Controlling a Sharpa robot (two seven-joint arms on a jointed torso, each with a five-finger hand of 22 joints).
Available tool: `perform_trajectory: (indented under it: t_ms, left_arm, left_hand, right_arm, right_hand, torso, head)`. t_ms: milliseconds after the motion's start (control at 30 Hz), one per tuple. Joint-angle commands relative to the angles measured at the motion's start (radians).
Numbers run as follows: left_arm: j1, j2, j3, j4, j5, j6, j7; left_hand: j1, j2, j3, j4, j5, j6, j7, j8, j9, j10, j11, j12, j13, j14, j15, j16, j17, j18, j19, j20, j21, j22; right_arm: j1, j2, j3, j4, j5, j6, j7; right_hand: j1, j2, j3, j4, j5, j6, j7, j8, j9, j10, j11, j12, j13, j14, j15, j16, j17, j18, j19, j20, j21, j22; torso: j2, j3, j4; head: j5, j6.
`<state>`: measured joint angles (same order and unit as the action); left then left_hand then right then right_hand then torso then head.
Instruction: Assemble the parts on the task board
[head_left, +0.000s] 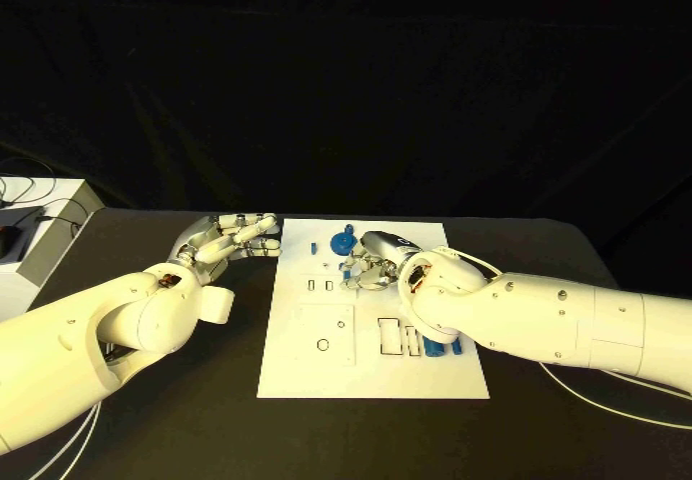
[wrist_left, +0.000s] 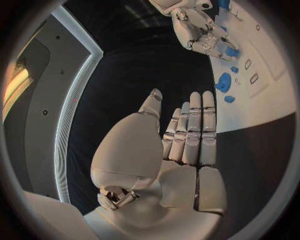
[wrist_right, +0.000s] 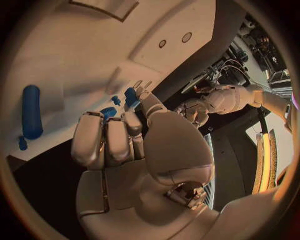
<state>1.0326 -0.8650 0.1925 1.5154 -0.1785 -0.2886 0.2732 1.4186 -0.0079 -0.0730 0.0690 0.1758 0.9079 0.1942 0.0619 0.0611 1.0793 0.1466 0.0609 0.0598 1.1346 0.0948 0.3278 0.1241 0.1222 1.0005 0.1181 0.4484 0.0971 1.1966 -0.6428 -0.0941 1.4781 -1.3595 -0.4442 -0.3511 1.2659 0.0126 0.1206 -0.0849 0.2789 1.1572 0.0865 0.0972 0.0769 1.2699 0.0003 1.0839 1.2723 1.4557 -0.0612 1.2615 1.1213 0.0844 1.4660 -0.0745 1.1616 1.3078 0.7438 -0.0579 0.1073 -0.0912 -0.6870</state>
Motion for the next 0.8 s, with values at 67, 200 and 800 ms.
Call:
perform_trajectory:
  t_ms: [67,200,800]
  left_arm:
    - [0.000,0.002,0.001,0.001,-0.001,0.016,0.003]
    - [0.000,0.002,0.001,0.000,-0.001,0.016,0.003]
    - [-0.001,-0.001,0.001,-0.003,-0.001,0.018,0.002]
  left_hand:
    - [0.007,0.003,-0.001,-0.003,-0.004,-0.002,0.000,-0.001,0.000,-0.007,0.001,0.002,0.000,0.001,-0.001,0.002,-0.001,-0.007,-0.002,-0.002,0.004,-0.001]
    - [0.007,0.003,-0.001,-0.003,-0.004,-0.002,0.000,-0.001,0.000,-0.007,0.001,0.002,0.000,0.001,-0.001,0.002,-0.001,-0.007,-0.002,-0.002,0.004,-0.001]
    - [0.007,0.003,-0.001,-0.003,-0.004,-0.002,0.000,-0.001,0.000,-0.007,0.001,0.002,0.000,0.001,-0.001,0.002,-0.001,-0.007,-0.002,-0.002,0.004,-0.001]
  right_arm:
    - [-0.007,0.005,0.000,0.007,-0.057,0.012,-0.043]
    - [-0.011,0.005,-0.001,0.011,-0.078,0.008,-0.053]
    - [-0.031,0.012,-0.001,0.000,-0.136,-0.030,-0.066]
  right_hand:
    - [-0.007,0.001,0.000,0.006,0.003,0.013,0.000,0.003,0.001,-0.005,-0.005,-0.006,-0.001,0.001,-0.007,-0.005,-0.001,-0.006,0.051,-0.007,-0.004,0.158]
    - [-0.007,0.000,0.000,0.008,0.004,0.013,0.000,0.003,0.001,-0.005,-0.005,-0.006,-0.001,0.001,-0.007,-0.007,-0.003,-0.006,0.051,-0.007,-0.006,0.158]
    - [-0.011,-0.006,-0.002,0.015,0.008,0.012,0.001,0.001,0.001,-0.007,-0.004,-0.011,-0.004,0.002,-0.007,-0.010,-0.007,-0.006,0.051,-0.007,-0.010,0.157]
  torso:
    - [0.000,0.0017,-0.0003]
    - [-0.001,0.0010,-0.0002]
    - [-0.001,0.0007,-0.0004]
  head:
    - [0.001,-0.004]
    - [0.002,-0.007]
    - [0.001,-0.012]
